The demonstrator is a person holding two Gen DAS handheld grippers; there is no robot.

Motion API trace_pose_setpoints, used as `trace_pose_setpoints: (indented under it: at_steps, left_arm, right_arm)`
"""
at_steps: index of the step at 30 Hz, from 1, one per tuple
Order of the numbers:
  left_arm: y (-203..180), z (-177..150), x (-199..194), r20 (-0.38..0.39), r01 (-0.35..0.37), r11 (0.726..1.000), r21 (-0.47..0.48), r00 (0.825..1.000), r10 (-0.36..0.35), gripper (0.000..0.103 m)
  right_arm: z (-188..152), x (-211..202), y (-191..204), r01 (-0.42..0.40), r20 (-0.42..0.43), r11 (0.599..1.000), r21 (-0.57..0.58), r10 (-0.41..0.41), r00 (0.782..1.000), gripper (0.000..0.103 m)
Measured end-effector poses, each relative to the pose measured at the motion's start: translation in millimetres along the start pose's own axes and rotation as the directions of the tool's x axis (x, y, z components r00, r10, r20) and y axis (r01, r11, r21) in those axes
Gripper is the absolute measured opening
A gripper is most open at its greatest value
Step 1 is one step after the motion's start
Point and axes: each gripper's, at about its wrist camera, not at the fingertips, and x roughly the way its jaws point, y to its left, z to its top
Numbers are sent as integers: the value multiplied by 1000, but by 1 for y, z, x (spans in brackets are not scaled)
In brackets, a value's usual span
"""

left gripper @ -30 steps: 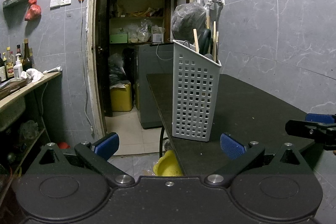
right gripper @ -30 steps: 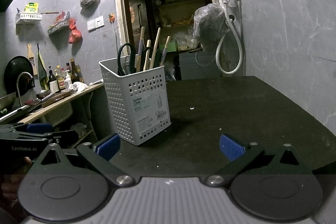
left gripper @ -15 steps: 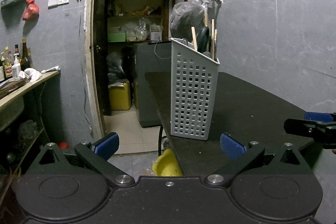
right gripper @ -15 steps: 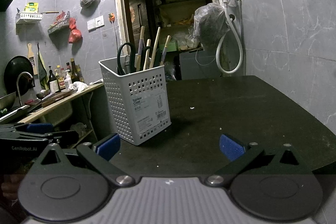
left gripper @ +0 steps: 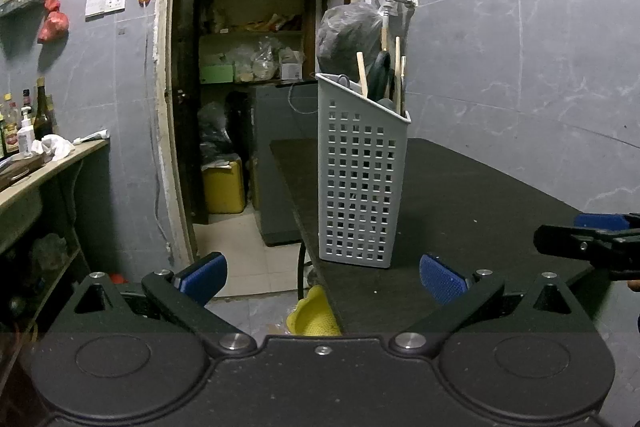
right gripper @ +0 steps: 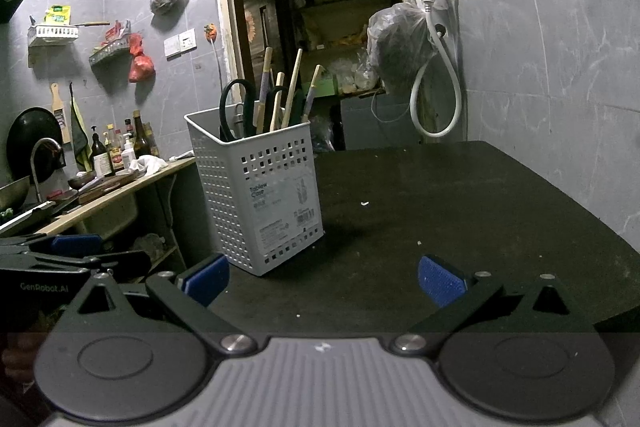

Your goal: Organize utensils

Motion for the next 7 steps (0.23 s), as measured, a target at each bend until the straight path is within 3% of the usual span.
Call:
trace_pose_setpoints:
  at_steps: [7]
  left_arm:
    - [-2,2,1,-2,-5,1000,5,1000,5,102]
  right_arm:
    - [-2,2,-1,1,-4,1000,4,-1,1000,103]
